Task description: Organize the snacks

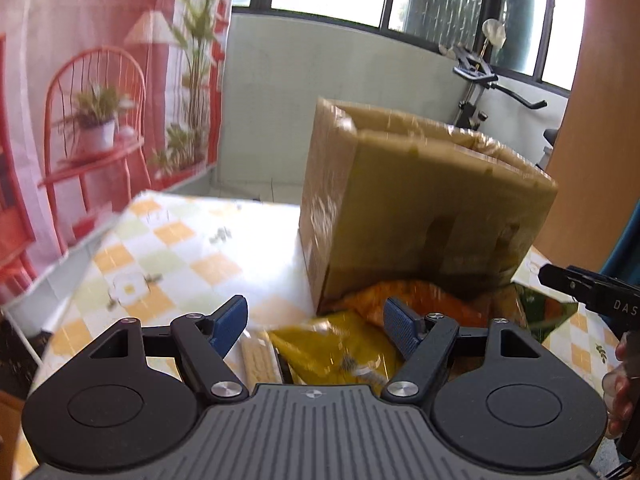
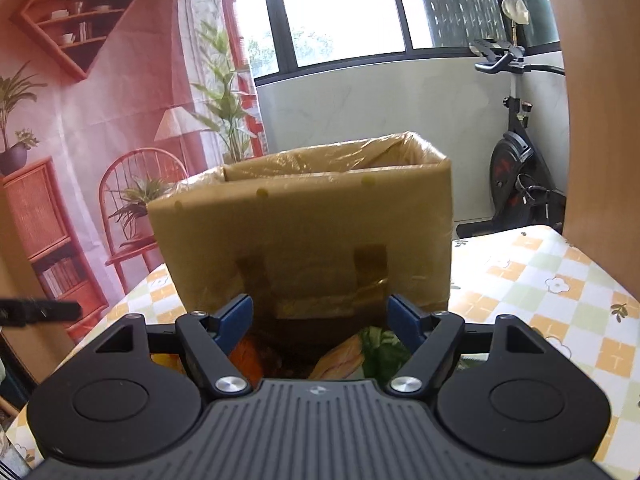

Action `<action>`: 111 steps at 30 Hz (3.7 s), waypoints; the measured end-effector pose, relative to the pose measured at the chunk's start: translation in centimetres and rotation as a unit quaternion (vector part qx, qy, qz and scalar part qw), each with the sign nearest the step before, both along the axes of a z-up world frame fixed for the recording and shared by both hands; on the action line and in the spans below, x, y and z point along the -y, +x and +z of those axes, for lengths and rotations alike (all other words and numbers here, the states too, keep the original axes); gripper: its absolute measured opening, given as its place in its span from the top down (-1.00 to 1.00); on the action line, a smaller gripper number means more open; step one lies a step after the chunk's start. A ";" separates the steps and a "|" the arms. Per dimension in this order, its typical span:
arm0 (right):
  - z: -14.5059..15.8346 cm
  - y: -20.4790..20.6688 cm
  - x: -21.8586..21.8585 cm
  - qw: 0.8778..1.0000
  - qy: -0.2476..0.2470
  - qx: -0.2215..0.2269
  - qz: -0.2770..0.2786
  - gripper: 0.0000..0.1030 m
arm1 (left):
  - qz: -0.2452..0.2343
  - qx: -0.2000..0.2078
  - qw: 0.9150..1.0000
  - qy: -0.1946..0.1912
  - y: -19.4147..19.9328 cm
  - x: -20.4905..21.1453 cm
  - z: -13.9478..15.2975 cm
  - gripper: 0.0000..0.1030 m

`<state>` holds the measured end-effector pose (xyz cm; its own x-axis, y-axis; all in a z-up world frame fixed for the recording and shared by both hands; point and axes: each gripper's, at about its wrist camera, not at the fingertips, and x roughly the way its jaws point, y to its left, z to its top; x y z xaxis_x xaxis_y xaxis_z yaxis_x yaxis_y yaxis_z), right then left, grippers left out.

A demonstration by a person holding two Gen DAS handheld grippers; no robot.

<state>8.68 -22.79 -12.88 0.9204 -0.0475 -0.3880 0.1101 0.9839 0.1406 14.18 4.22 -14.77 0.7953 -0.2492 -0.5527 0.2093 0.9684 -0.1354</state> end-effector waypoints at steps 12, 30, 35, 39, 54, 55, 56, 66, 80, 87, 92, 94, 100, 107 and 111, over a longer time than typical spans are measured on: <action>-3.9 -1.1 -0.2 1.000 -0.014 -0.011 -0.019 -0.49 | 0.065 -0.041 0.997 -0.016 -2.8 -0.6 -3.5 -0.48; -6.2 -2.3 -0.2 0.997 0.000 -0.069 -0.045 -0.49 | 0.098 -0.116 0.988 -0.008 -3.8 1.1 -6.0 -0.49; -6.6 -2.1 -0.9 0.997 -0.008 -0.076 -0.032 -0.49 | 0.111 -0.142 0.983 -0.020 -3.5 0.6 -6.8 -0.48; -6.8 -1.9 -1.2 0.996 -0.008 -0.085 -0.026 -0.49 | 0.109 -0.147 0.983 -0.021 -3.5 0.9 -7.3 -0.47; -7.0 -1.5 -1.0 0.995 -0.003 -0.100 -0.023 -0.49 | 0.112 -0.174 0.978 -0.026 -2.8 1.5 -9.0 -0.33; -7.2 -1.5 -0.9 0.994 0.000 -0.104 -0.021 -0.49 | 0.113 -0.174 0.978 -0.025 -2.8 1.4 -9.1 -0.33; -7.2 -1.5 -0.9 0.994 0.004 -0.107 -0.020 -0.49 | 0.116 -0.173 0.978 -0.026 -2.8 1.3 -9.1 -0.34; -7.1 -1.7 -1.2 0.993 -0.009 -0.115 -0.020 -0.49 | 0.115 -0.160 0.980 -0.036 -2.8 0.7 -9.1 0.08; -6.7 -1.7 0.4 0.989 0.005 -0.120 -0.080 -0.49 | 0.097 -0.153 0.981 -0.065 -3.1 -0.2 -9.5 0.11; -5.7 -1.8 -0.5 0.993 -0.006 -0.096 -0.067 -0.49 | 0.098 -0.155 0.981 -0.069 -3.1 -0.3 -9.5 0.11; -5.0 -1.6 -2.5 0.995 -0.031 -0.090 -0.023 -0.42 | 0.095 -0.156 0.980 -0.075 -3.2 -0.4 -9.3 0.16; -4.7 -1.6 -3.3 0.996 -0.039 -0.084 -0.001 -0.40 | 0.093 -0.157 0.980 -0.078 -3.2 -0.5 -9.3 0.17; -6.1 -0.8 -3.9 0.989 -0.021 -0.143 0.017 -0.40 | 0.090 -0.159 0.980 -0.083 -3.3 -0.7 -9.4 0.17; -8.0 0.8 -5.7 0.978 -0.041 -0.196 0.061 -0.39 | 0.085 -0.157 0.981 -0.080 -3.3 -0.4 -9.5 0.17; -8.3 2.4 -6.3 0.976 -0.065 -0.191 0.082 -0.22 | 0.083 -0.155 0.981 -0.078 -3.3 -0.3 -9.5 0.17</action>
